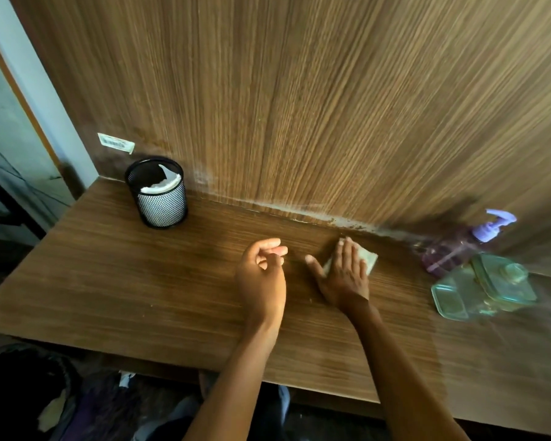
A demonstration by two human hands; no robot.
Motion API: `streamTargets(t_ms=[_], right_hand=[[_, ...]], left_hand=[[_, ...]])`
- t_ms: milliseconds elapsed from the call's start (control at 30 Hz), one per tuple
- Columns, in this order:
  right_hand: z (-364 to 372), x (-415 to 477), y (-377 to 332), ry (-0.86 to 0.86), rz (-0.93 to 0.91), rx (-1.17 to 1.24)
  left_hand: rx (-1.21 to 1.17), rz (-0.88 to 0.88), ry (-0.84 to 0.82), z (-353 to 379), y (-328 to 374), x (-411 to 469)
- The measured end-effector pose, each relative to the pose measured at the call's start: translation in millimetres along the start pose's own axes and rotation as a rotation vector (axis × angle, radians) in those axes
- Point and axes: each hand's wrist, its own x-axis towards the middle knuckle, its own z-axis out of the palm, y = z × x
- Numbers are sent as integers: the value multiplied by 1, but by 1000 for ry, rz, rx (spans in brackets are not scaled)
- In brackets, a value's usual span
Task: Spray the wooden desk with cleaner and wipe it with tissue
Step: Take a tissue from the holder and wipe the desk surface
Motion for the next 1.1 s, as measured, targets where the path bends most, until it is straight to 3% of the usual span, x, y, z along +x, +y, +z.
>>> streamTargets(t_ms=[200, 367, 500, 567, 633, 733, 800, 867, 1000, 1100], right_hand=[[30, -8, -85, 8, -378, -192], [57, -48, -69, 112, -652, -103], [60, -76, -52, 237, -684, 38], [50, -88, -47, 161, -586, 361], [26, -94, -49, -107, -290, 910], [-12, -84, -46, -273, 156, 1743], [-31, -76, -39, -274, 300, 1953], [-38, -71, -31, -145, 342, 1719], [-33, -71, -1, 387, 286, 1066], [-28, -69, 7, 510, 93, 735]], left_hand=[[-58, 112, 242, -2, 7, 5], [-74, 180, 299, -10, 11, 7], [-53, 200, 318, -16, 10, 8], [-49, 207, 323, -17, 10, 9], [-59, 212, 328, -16, 11, 10], [-66, 221, 328, -13, 10, 11], [-62, 219, 314, -13, 9, 11], [-40, 214, 299, -13, 7, 11], [1, 228, 312, -12, 5, 13], [9, 228, 311, -11, 3, 15]])
